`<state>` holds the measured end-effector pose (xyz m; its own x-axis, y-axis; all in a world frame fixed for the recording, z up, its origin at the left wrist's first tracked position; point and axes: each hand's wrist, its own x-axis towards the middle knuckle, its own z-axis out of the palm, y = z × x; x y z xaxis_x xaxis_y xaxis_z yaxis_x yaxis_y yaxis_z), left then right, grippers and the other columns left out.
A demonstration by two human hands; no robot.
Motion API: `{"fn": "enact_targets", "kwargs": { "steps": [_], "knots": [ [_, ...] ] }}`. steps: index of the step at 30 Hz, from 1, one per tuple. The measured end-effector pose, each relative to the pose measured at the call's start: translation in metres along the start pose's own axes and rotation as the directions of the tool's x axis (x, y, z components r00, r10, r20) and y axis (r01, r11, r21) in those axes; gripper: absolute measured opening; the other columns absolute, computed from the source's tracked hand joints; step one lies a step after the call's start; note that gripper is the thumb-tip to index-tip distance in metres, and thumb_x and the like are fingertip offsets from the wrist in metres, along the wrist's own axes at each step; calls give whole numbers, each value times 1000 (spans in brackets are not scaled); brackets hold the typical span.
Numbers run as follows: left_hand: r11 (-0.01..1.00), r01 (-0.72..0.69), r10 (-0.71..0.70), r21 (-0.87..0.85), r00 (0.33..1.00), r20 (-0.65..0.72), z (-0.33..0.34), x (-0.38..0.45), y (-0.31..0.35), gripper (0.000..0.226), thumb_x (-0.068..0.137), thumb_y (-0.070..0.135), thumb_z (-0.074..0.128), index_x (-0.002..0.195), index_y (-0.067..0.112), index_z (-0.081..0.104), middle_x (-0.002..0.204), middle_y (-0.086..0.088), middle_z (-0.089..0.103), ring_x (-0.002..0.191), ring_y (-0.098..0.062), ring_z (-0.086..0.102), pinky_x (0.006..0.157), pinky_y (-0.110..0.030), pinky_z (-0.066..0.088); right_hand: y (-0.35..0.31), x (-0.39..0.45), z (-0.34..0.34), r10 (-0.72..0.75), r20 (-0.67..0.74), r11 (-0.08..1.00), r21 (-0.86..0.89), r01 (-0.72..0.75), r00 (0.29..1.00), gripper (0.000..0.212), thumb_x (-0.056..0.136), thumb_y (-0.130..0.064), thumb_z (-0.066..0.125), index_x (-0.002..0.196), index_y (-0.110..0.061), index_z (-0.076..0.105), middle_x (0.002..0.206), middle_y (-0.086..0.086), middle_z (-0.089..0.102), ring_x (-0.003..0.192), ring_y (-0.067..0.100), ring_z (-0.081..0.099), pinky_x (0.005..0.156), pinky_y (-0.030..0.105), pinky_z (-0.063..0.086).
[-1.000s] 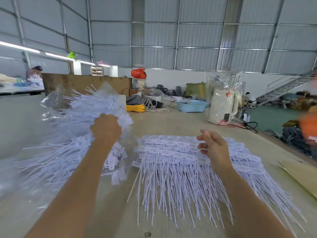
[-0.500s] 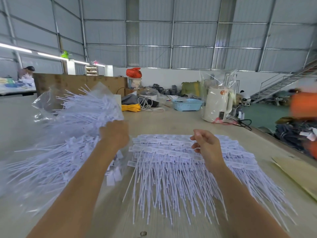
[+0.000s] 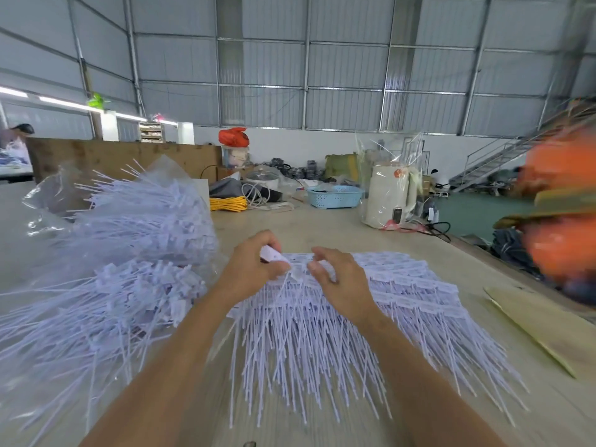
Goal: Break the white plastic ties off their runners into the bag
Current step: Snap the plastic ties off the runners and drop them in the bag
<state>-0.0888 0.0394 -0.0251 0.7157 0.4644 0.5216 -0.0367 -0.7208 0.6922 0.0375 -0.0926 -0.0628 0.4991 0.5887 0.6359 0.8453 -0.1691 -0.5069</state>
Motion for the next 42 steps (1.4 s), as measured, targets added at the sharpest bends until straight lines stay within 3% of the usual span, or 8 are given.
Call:
{"fn": "enact_targets", "kwargs": {
  "steps": [6, 10, 12, 18, 27, 33, 37, 42],
  "knots": [
    [913, 49, -87, -405, 993, -77, 8, -3, 4, 24, 74, 0, 76, 82, 15, 59, 66, 0, 66, 54, -8, 63, 56, -21, 55, -25, -3, 6, -138, 101, 969, 219, 113, 985, 25, 96, -22, 51, 116, -13, 64, 103, 8, 67, 93, 26, 59, 83, 46, 47],
    [859, 96, -170, -504, 980, -104, 13, -2, 3, 6, 84, 13, 70, 84, 10, 64, 61, -1, 68, 53, -11, 64, 54, -18, 53, -27, -1, 6, -87, -21, 965, 245, 90, 996, 13, 90, -17, 61, 94, -6, 67, 89, 3, 61, 82, 19, 52, 78, 31, 43],
    [869, 126, -206, -479, 971, -119, 17, -2, 0, 18, 88, 20, 65, 78, 7, 64, 56, -2, 64, 47, -9, 59, 50, -17, 49, -30, -1, 7, -66, -42, 964, 255, 75, 997, 8, 87, -13, 65, 89, -5, 65, 86, 2, 55, 78, 12, 50, 71, 16, 37],
    [917, 101, -168, -385, 975, -145, 21, -3, 0, 25, 91, 19, 63, 73, 5, 53, 49, -1, 54, 36, -8, 43, 38, -18, 34, -34, 3, 11, 16, 101, 930, 365, -52, 995, 15, 94, -20, 54, 82, -14, 61, 73, 3, 58, 67, 15, 50, 64, 26, 37],
    [948, 125, -204, -292, 944, -258, 27, -3, -1, 29, 89, 25, 65, 65, 13, 52, 54, -3, 53, 47, -11, 46, 52, -24, 39, -41, 4, 19, -39, 99, 997, 76, 32, 994, 24, 98, -21, 45, 98, -5, 63, 86, 16, 68, 79, 33, 60, 73, 42, 48],
    [913, 266, -335, -309, 921, -198, 23, 2, -9, 36, 86, 28, 68, 56, 12, 56, 45, 2, 50, 43, -13, 43, 49, -24, 33, -40, -2, 22, -165, 39, 967, -190, 169, 986, 27, 98, -30, 43, 111, -18, 64, 92, 10, 70, 85, 32, 61, 70, 32, 37],
    [908, 376, -417, -188, 858, -301, 18, 2, -20, 37, 86, 31, 67, 60, 10, 50, 58, -6, 52, 57, -21, 49, 59, -29, 38, -51, -5, 14, -308, -16, 915, -281, 291, 951, 21, 96, -23, 49, 96, -11, 66, 81, 8, 69, 69, 32, 62, 69, 33, 39],
    [770, 361, -579, -527, 743, -337, -4, -6, -45, 17, 93, 23, 61, 83, 14, 50, 46, 0, 48, 35, -10, 36, 33, -15, 26, -69, 2, -7, -350, -295, 933, -26, 359, 889, 16, 91, -16, 57, 83, -5, 65, 65, 1, 60, 53, 23, 54, 54, 33, 46]
  ]
}}
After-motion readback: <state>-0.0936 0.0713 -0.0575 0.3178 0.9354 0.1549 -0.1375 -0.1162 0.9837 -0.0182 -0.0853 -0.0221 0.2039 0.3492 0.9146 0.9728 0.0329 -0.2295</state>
